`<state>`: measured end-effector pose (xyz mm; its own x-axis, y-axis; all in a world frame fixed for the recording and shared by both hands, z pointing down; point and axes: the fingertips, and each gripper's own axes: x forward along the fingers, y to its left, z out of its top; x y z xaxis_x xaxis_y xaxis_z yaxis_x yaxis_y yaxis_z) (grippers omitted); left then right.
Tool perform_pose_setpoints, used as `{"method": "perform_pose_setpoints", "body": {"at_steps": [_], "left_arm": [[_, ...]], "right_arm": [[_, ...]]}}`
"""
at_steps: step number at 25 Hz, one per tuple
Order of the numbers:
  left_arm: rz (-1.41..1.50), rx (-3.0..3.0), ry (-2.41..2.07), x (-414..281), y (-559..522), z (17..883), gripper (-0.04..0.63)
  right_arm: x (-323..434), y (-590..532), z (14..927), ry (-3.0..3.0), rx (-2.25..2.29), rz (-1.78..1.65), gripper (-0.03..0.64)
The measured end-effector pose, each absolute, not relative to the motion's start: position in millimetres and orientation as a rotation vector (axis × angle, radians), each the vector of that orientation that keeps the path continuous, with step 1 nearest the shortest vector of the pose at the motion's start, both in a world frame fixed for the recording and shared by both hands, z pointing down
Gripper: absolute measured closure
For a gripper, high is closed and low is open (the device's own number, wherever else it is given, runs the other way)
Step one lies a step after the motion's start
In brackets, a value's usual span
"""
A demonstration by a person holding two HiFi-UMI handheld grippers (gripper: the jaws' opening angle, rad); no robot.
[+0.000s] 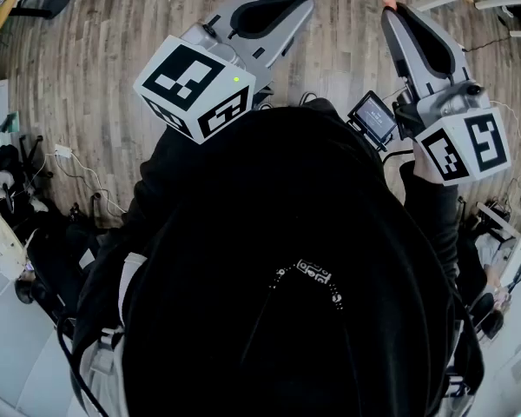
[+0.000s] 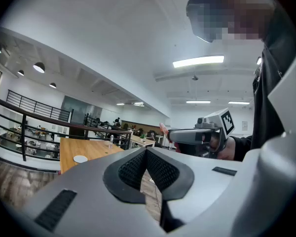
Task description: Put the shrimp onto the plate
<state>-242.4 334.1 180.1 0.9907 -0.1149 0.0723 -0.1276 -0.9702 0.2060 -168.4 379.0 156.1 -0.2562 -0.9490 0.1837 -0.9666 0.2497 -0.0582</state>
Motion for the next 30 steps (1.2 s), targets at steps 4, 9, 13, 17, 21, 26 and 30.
{"method": "perform_pose_setpoints", "body": {"at_steps": [4,9,13,17,21,26,30], "left_arm": [[0.082,2.913,-0.167,-242,334,181,0.597],[0.081,2.914,-0.148,-243,338,184,0.597],[0.098,2.902,-0.163,-241,335,191,0.597],[0.084,2.892,-0.189,-241,332,190,0.597],[0.079,2.887,-0.207,-243,328,187,0.597],[0.097,2.886,-0.211,-229,329,188,0.597],[0.122,2.887,-0.214,-203,326,192,0.597]], "right_arm": [[-168,383,157,-2.428,1.859,0.292,0.558],[-172,386,165,-2.423,1.844,0.303,0.558],[-168,384,168,-2.452,1.835,0.339,0.558],[-164,380,168,-2.460,1.827,0.341,0.558],[-163,376,164,-2.470,1.822,0.340,0.558],[-147,376,164,-2.491,1.824,0.357,0.558],[-122,371,167,-2.511,1.821,0.365,0.558]]}}
